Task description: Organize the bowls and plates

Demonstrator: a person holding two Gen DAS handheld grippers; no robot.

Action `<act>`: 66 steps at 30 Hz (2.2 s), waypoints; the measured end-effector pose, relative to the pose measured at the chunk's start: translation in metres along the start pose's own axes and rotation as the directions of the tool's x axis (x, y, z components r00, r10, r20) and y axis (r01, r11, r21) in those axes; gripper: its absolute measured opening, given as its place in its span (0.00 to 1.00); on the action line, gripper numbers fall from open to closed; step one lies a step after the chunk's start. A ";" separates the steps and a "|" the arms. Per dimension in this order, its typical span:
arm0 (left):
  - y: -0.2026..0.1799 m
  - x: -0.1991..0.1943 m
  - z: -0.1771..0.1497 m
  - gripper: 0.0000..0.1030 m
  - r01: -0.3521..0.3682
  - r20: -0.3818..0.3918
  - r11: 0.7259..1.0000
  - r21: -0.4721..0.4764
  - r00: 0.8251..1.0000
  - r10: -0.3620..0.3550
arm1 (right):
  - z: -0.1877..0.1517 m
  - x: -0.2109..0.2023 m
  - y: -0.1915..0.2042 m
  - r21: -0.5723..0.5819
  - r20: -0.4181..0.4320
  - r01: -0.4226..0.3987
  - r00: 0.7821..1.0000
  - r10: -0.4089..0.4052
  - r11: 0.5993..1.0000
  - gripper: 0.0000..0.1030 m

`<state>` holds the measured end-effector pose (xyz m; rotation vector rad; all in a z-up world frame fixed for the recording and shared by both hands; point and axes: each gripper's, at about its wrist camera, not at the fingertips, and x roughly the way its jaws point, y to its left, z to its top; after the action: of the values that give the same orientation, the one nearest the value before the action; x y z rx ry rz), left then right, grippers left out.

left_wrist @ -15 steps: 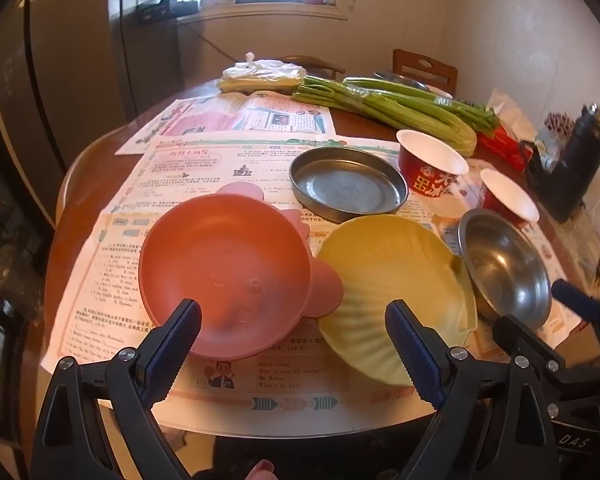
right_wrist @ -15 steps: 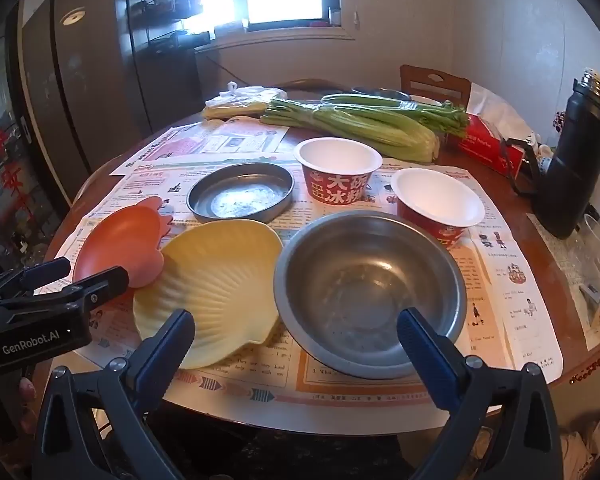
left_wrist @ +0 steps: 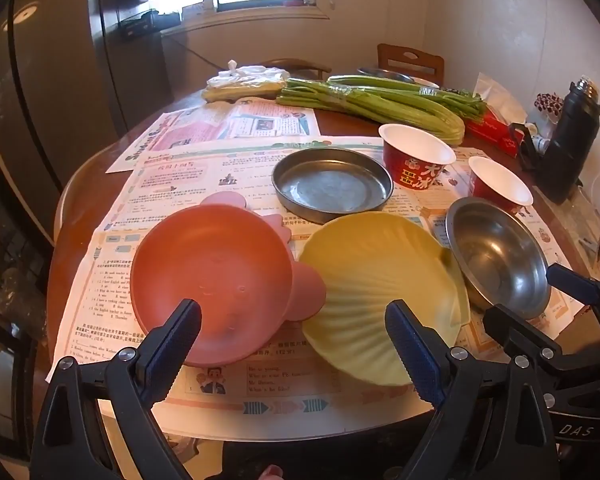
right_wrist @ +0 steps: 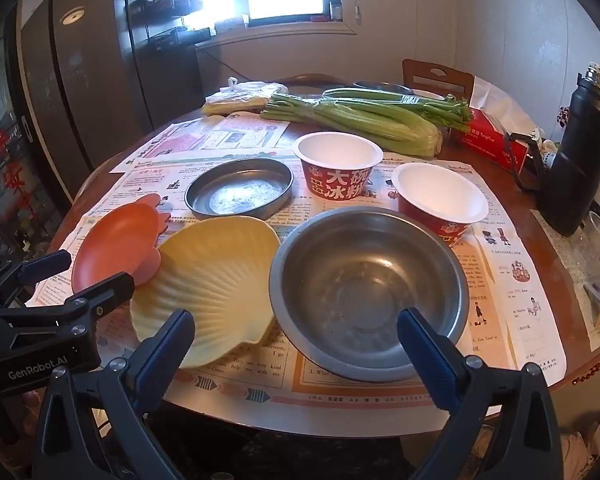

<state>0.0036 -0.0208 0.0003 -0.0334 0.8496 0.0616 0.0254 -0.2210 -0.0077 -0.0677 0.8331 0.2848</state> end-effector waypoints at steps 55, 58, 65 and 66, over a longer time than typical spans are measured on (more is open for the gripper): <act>0.002 0.004 0.002 0.91 0.016 -0.024 1.000 -0.008 1.000 -0.016 | 0.006 0.001 0.003 -0.010 -0.020 -0.003 1.000 0.003 1.000 0.99; 0.002 0.003 0.002 0.91 0.014 -0.022 1.000 -0.010 1.000 -0.014 | 0.007 0.001 0.004 -0.016 -0.017 -0.004 1.000 0.003 1.000 0.99; 0.015 0.002 0.005 0.91 0.001 -0.014 0.999 -0.043 1.000 -0.002 | 0.013 0.002 0.012 -0.036 -0.017 -0.019 1.000 0.019 0.999 0.99; 0.021 0.001 0.005 0.91 -0.004 -0.011 0.998 -0.059 1.000 0.003 | 0.015 0.002 0.015 -0.040 -0.015 -0.026 1.000 0.026 0.999 0.99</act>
<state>0.0068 0.0004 0.0031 -0.0880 0.8586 0.0897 0.0337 -0.2040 0.0016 -0.0967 0.8437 0.3257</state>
